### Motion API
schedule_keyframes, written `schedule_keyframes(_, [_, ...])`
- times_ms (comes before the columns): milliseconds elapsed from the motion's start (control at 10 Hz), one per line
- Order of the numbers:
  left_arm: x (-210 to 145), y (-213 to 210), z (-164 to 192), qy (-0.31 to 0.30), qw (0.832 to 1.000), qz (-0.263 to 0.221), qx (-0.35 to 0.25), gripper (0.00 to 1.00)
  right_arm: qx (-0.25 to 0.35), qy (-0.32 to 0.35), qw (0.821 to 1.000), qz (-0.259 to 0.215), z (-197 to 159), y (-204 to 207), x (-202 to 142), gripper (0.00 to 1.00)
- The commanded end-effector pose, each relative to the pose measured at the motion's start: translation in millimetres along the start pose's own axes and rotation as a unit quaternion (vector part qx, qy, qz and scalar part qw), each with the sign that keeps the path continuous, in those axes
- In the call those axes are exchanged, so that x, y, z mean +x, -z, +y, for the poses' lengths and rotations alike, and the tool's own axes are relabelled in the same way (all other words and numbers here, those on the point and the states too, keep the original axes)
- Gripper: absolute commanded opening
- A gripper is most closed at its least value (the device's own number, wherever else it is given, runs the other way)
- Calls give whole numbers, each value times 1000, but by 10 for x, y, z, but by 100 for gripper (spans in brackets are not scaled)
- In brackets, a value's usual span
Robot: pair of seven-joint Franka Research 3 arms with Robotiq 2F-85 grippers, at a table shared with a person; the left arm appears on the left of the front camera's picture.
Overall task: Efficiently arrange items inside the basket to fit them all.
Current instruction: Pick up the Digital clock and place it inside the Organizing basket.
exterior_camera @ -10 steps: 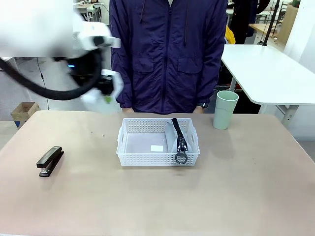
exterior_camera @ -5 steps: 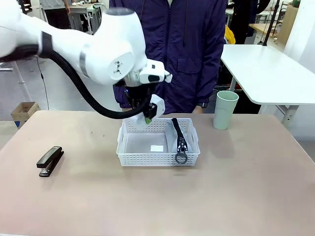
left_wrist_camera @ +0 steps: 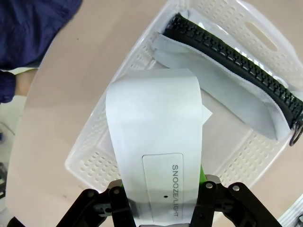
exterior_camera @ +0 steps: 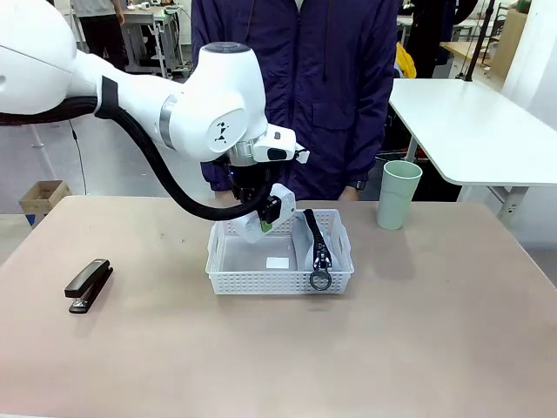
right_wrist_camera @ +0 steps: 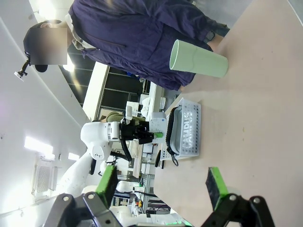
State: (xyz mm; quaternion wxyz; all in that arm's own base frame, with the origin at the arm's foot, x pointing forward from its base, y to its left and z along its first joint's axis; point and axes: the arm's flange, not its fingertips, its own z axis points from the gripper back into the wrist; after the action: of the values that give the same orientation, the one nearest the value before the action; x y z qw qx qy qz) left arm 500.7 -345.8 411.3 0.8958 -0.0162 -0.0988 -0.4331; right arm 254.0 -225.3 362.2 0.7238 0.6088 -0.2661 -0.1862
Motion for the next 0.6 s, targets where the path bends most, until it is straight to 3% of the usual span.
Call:
schedule_keyframes(0, [-40, -49, -3, -1, 1000, -8, 6, 50, 7, -9, 1000, -6, 15, 14, 7, 100])
schedule_keyframes(500, [-81, 387, -83, 8, 999, -14, -29, 51, 7, -9, 1000, -6, 15, 14, 7, 100])
